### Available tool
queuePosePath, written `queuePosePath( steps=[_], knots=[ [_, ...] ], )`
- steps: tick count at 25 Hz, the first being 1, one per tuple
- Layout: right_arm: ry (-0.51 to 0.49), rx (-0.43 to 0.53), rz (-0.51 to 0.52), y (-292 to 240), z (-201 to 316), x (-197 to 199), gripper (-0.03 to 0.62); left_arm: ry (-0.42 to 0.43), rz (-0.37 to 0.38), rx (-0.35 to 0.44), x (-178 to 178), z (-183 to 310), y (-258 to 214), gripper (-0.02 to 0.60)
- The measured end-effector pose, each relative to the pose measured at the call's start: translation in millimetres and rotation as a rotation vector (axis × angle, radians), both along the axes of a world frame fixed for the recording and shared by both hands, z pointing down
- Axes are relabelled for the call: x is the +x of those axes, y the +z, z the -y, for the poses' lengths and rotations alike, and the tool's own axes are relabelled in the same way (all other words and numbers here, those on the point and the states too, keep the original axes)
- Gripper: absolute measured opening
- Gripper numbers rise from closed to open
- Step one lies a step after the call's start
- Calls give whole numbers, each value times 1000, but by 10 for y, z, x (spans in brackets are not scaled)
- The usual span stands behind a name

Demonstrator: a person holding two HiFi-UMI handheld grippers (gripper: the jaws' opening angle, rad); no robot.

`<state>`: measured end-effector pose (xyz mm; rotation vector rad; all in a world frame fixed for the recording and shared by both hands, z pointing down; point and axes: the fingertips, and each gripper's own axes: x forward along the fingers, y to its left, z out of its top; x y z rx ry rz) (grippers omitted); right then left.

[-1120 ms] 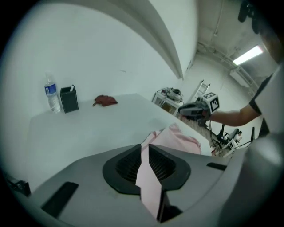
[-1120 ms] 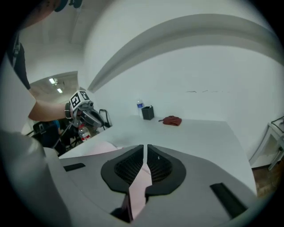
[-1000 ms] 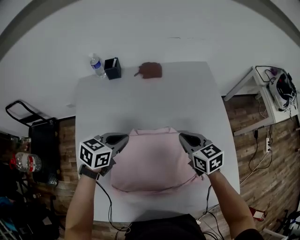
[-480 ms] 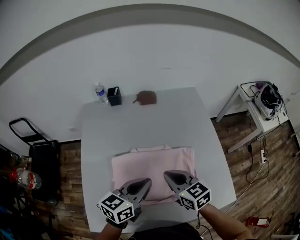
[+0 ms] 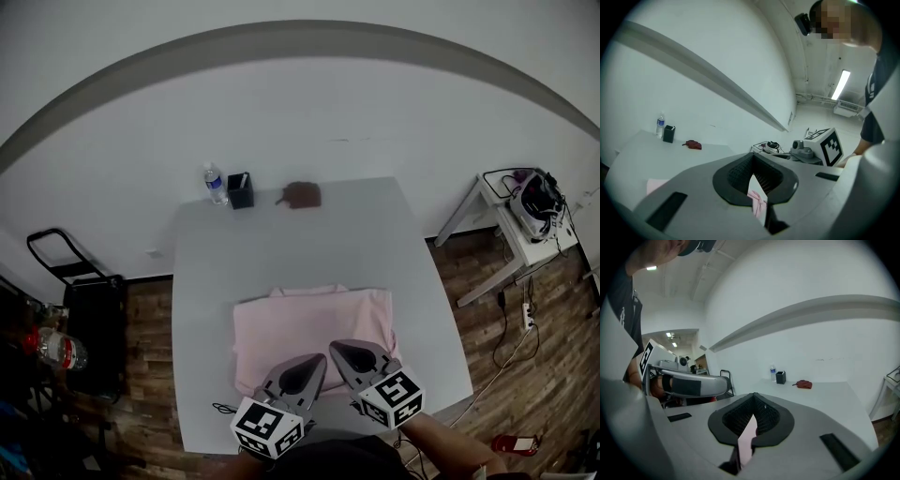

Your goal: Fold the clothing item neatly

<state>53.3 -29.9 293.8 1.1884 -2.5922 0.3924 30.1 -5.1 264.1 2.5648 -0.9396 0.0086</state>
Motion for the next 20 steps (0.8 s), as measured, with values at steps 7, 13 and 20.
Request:
queuePosePath(
  steps=[7, 13, 20],
  knots=[
    [-11, 2, -11, -1, -24, -65, 14, -23, 9, -11, -68, 34, 63, 3],
    [-16, 3, -15, 11, -25, -119, 14, -34, 17, -17, -110, 40, 103, 3],
    [-17, 7, -18, 16, 18, -137, 14, -27, 17, -17, -96, 73, 119, 3]
  ],
)
